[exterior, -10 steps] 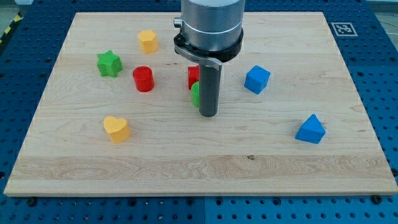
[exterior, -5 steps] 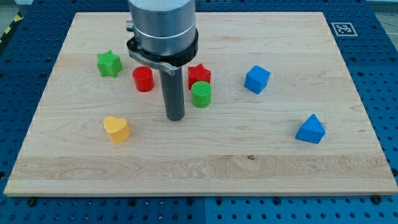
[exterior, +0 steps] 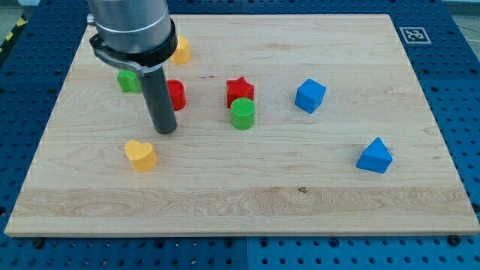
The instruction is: Keep red circle parallel left to green circle
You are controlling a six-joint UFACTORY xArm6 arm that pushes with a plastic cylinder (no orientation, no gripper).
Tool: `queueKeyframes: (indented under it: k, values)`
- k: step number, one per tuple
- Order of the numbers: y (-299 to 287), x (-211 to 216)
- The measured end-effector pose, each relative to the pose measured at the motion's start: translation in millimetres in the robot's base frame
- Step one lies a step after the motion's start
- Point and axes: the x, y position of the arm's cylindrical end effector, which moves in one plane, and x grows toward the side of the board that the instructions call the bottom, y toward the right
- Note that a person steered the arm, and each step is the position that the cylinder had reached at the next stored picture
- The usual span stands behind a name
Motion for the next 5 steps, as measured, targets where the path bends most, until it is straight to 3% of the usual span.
queueKeyframes:
  k: [5]
  values:
    - [-0.6,-21.6]
